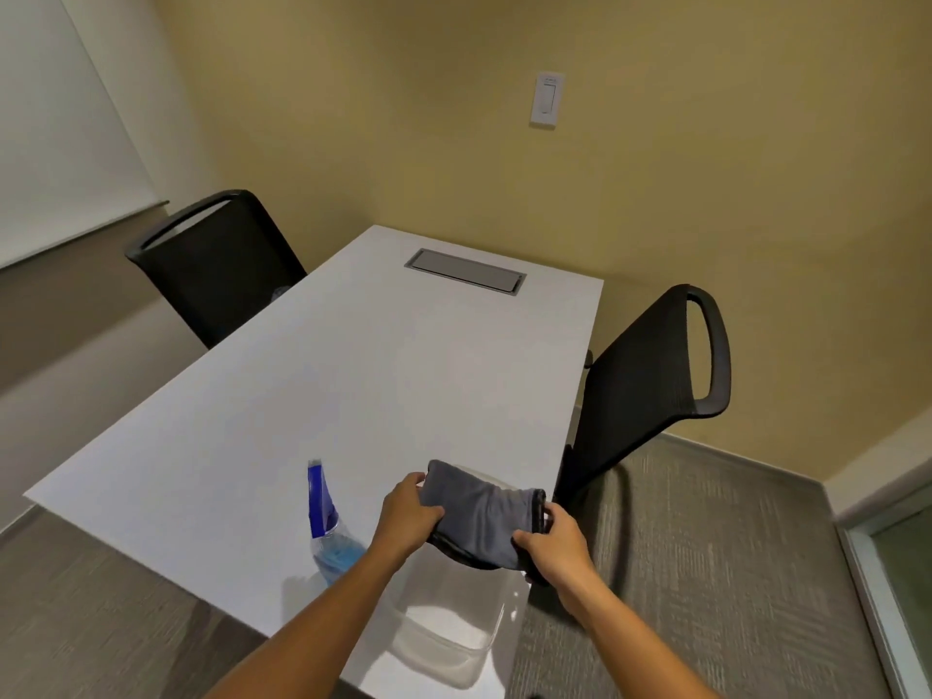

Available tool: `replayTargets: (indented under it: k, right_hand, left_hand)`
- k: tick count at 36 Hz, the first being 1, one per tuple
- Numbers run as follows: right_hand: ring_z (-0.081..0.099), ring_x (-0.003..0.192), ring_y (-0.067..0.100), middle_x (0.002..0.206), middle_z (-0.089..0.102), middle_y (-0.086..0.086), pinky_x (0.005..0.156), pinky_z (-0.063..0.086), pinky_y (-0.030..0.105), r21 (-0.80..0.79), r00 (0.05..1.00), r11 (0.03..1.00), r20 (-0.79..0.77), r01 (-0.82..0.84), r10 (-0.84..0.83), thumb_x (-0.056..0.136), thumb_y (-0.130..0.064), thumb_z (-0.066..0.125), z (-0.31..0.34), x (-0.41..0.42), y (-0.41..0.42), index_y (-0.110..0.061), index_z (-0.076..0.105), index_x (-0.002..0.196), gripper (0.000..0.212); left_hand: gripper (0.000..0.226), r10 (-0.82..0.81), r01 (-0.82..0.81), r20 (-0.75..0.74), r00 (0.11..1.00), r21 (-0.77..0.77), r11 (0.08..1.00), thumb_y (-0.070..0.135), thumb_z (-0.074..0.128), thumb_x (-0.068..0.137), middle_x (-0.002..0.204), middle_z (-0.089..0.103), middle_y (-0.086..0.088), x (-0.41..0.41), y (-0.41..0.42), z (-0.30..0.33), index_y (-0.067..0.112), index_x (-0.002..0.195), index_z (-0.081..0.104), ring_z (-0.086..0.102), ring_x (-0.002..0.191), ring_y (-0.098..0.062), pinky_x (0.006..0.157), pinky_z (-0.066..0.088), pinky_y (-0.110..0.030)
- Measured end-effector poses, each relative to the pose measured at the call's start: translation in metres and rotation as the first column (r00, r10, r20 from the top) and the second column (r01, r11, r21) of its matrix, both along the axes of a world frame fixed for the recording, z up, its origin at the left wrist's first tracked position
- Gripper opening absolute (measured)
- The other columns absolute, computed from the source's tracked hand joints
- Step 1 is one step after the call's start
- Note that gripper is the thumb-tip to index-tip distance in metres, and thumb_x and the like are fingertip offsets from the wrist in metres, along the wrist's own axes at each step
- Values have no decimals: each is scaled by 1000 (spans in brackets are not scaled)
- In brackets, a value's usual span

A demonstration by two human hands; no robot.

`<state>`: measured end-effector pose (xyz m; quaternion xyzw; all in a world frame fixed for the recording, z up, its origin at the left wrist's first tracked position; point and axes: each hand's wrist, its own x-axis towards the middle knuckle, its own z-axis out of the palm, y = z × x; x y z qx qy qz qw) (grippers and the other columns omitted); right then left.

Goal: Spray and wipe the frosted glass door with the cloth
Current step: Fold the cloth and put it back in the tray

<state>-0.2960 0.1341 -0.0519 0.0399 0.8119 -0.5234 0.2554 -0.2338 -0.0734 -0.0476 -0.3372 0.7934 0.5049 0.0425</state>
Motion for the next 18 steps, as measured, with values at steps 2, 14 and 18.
replayTargets:
  k: [2, 14, 18]
  right_hand:
    - [69, 91, 19, 106, 70, 2, 61, 58, 27, 36, 1000, 999, -13, -1, 2, 87, -10, 73, -6, -7, 0, -17, 62, 125, 40]
    - [66, 88, 10, 97, 68, -6, 67, 55, 21, 73, 996, 994, -32, -77, 79, 87, -9, 73, -27, -20, -7, -27, 61, 109, 31]
    - [65, 83, 9, 93, 67, -7, 66, 57, 23, 149, 990, 983, -73, -105, 117, 86, -6, 70, -32, -24, -11, -19, 63, 110, 28]
  left_hand:
    - [63, 26, -26, 10, 1000, -15, 1000, 7, 68, 94, 147, 61, -17, -5, 2, -6, 7, 154, 47, 64, 126, -34, 96, 55, -33]
    - [47, -1, 6, 47, 999, -105, 994, 9, 64, 100, 139, 68, -17, -27, 11, -35, 5, 146, 56, 68, 122, -33, 90, 50, -25]
    - [43, -32, 42, 69, 997, -154, 987, 9, 63, 101, 137, 69, -18, -34, 9, -42, 3, 143, 58, 69, 122, -34, 91, 51, -26]
